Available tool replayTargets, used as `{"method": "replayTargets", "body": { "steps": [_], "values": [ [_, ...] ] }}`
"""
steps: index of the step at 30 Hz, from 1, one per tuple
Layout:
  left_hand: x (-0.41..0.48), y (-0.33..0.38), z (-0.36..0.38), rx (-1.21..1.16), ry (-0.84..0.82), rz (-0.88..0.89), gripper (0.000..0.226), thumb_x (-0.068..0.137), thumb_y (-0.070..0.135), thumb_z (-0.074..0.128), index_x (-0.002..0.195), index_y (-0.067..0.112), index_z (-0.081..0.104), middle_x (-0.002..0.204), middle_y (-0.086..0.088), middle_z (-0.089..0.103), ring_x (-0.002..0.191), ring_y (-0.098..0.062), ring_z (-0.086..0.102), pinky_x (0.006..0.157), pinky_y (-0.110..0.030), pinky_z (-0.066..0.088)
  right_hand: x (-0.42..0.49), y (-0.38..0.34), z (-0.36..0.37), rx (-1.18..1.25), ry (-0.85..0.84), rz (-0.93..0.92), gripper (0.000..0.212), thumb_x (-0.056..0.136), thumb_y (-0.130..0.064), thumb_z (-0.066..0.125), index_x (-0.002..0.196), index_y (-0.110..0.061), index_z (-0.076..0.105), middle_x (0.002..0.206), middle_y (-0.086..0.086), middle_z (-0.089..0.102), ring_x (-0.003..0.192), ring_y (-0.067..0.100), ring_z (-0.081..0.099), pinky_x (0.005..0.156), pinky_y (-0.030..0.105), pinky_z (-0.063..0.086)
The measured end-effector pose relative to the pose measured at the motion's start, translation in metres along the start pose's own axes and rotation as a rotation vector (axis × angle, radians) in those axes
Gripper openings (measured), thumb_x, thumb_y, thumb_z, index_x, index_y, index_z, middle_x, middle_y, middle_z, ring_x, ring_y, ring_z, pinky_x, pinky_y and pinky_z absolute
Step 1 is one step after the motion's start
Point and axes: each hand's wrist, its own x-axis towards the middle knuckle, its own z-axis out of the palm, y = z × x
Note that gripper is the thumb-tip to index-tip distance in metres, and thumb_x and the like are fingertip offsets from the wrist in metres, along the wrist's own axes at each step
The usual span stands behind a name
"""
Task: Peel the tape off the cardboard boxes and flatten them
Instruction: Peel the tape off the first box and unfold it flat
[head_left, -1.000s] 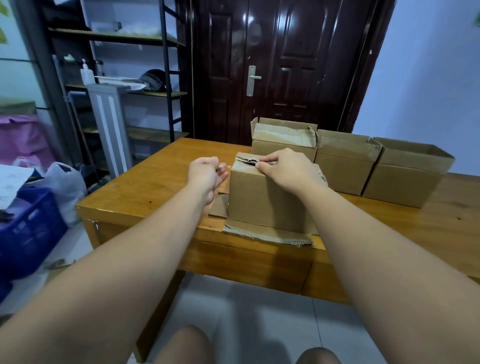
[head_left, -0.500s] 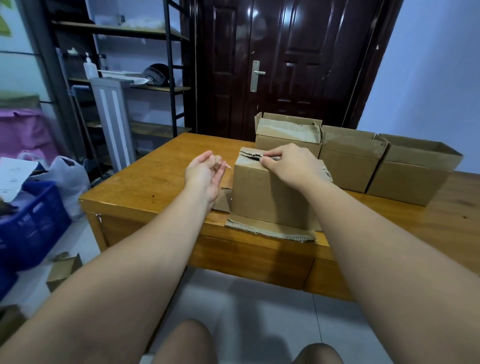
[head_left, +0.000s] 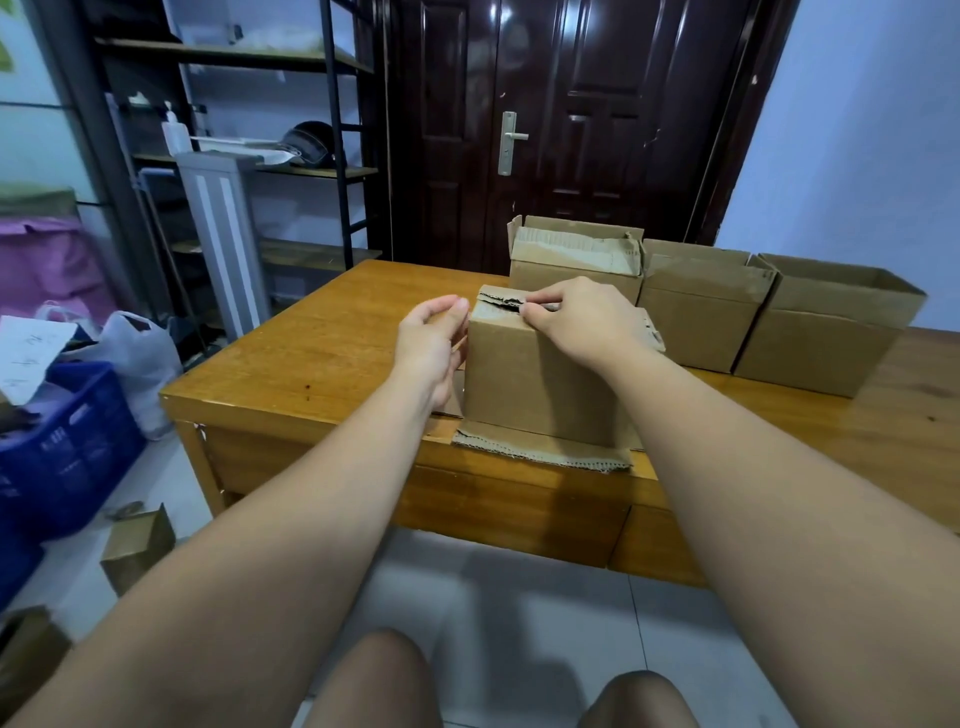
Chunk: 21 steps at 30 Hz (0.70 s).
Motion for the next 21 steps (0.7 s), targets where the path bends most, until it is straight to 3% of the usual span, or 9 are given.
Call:
{"method": "replayTargets", "body": {
  "steps": [3,6,9,13,17,21],
  "values": [
    [0.0,-0.002,0.0,0.033,-0.014,-0.046,0.028,0.094,0.005,0.054,0.121,0.008,0.06,0.12,-0.012,0.063,0.112,-0.021,0.06,0.099,-0.035,0.048,0.0,0.0,0.0,-0.01,0.005,-0.007,0.034,0.096,-0.047,0.047,0.123,-0.035,0.064,0.118,-0.003,0.067,0.088,0.011,0.051,0.068,0.027,0.046],
    [-0.003,-0.002,0.002,0.061,0.045,-0.107,0.024,0.094,0.002,0.054,0.116,0.002,0.064,0.107,-0.011,0.068,0.092,-0.016,0.063,0.083,-0.024,0.052,0.001,0.001,0.002,-0.006,0.009,-0.014,0.034,0.096,-0.046,0.047,0.122,-0.034,0.065,0.117,-0.003,0.068,0.087,0.012,0.052,0.061,0.025,0.045],
    [-0.002,-0.002,-0.001,0.171,0.075,-0.098,0.02,0.093,0.003,0.055,0.11,0.004,0.067,0.104,-0.011,0.069,0.09,-0.017,0.064,0.087,-0.028,0.054,0.002,0.001,0.002,-0.008,0.006,-0.014,0.034,0.097,-0.045,0.047,0.123,-0.033,0.065,0.115,-0.003,0.068,0.083,0.011,0.05,0.053,0.019,0.038],
    [-0.001,-0.003,-0.005,0.264,0.159,0.042,0.018,0.094,0.011,0.057,0.107,0.01,0.069,0.084,0.001,0.065,0.071,-0.006,0.058,0.062,-0.019,0.05,0.0,0.0,0.002,-0.009,0.023,-0.007,0.034,0.096,-0.046,0.046,0.123,-0.035,0.065,0.116,-0.003,0.068,0.087,0.012,0.054,0.06,0.025,0.046],
    [-0.002,-0.007,-0.007,0.205,0.156,0.071,0.022,0.093,0.014,0.059,0.113,0.013,0.067,0.091,0.007,0.066,0.08,-0.003,0.058,0.07,-0.019,0.043,-0.002,-0.001,0.002,-0.018,0.023,-0.01,0.034,0.097,-0.046,0.046,0.123,-0.035,0.065,0.115,-0.005,0.068,0.088,0.013,0.054,0.059,0.025,0.044],
    [-0.003,-0.007,-0.018,0.046,0.21,-0.06,0.025,0.093,0.018,0.059,0.117,0.017,0.065,0.092,0.006,0.065,0.07,-0.003,0.054,0.071,-0.02,0.049,-0.003,-0.002,0.0,-0.024,0.022,-0.009,0.033,0.097,-0.046,0.046,0.123,-0.036,0.064,0.117,-0.004,0.067,0.099,0.016,0.059,0.066,0.027,0.047]
  ]
}}
